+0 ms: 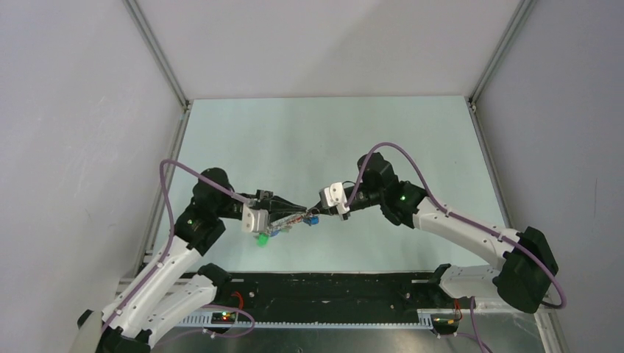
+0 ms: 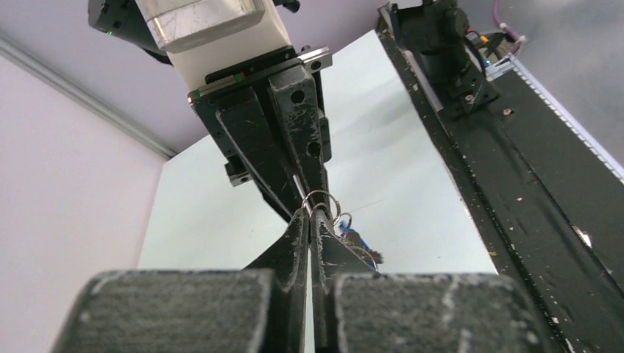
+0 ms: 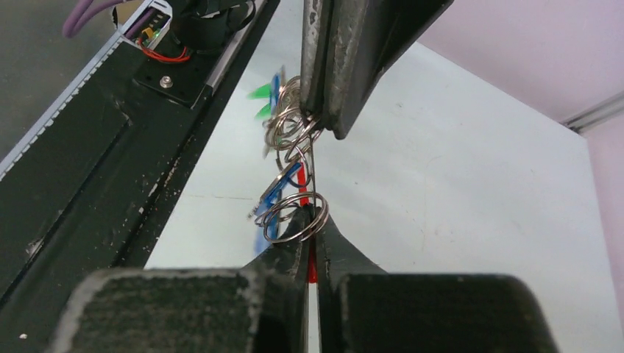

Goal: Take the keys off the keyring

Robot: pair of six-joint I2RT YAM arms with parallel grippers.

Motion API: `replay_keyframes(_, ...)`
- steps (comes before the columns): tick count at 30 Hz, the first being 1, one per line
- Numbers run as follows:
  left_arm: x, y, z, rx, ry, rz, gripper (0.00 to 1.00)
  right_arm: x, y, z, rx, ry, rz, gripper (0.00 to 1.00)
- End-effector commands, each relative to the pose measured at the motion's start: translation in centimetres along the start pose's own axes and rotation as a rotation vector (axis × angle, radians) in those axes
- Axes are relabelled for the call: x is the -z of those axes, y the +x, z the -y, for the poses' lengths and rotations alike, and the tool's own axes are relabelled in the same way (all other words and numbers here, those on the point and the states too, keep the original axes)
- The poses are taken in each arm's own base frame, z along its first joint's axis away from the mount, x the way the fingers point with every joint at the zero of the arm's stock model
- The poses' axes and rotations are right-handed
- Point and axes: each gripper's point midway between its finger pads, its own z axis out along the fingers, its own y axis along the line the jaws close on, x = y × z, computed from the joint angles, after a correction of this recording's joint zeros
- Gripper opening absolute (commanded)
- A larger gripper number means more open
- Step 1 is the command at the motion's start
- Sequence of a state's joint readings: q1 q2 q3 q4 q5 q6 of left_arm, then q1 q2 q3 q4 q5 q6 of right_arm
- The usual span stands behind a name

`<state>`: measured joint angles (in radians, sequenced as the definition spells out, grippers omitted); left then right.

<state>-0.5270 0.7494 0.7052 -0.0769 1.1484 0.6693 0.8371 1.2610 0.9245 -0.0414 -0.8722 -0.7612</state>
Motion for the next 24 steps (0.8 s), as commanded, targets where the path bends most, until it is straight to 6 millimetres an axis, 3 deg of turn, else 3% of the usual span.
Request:
replay_keyframes(1, 0.6, -1.7, -1.7, -0.147, -0.078, -0.005, 0.00, 1.2, -1.5, 1.3, 0.042, 0.062, -0.026, 0.00)
replay_keyframes(3, 0.8, -1.2, -2.0, -0.149, -0.109, -0.029, 0.05, 1.6, -1.7, 2.2, 0.040, 0.116, -0.042, 0.00)
replay_keyframes(5, 1.1, -0.8, -2.5, -0.146, -0.143, -0.053, 0.20, 2.2, -2.0, 3.4, 0.039, 0.188, -0.059, 0.00)
replay_keyframes(6, 1.2, -0.7, -2.8, -0.141, -0.165, -0.065, 0.32, 2.7, -2.1, 4.3, 0.044, 0.243, -0.075, 0.00)
replay_keyframes(8, 1.4, -0.7, -3.3, -0.122, -0.195, -0.078, 0.45, 3.7, -2.2, 6.0, 0.060, 0.334, -0.107, 0.00)
replay_keyframes(13, 1.8, -1.6, -5.1, -0.046, -0.290, -0.071, 0.52, 6.7, -4.0, 10.8, 0.196, 0.588, -0.167, 0.00)
replay_keyframes(19, 2.0, -2.6, -7.5, 0.160, -0.408, -0.034, 0.53, 12.4, -8.4, 16.8, 0.407, 0.982, -0.223, 0.00)
replay_keyframes(21, 2.4, -2.5, -8.7, 0.234, -0.485, -0.029, 0.52, 14.1, -10.0, 17.7, 0.468, 1.079, -0.223, 0.00)
replay_keyframes(24, 3.0, -2.3, -10.0, 0.326, -0.586, -0.020, 0.51, 15.1, -12.1, 17.9, 0.539, 1.112, -0.188, 0.00)
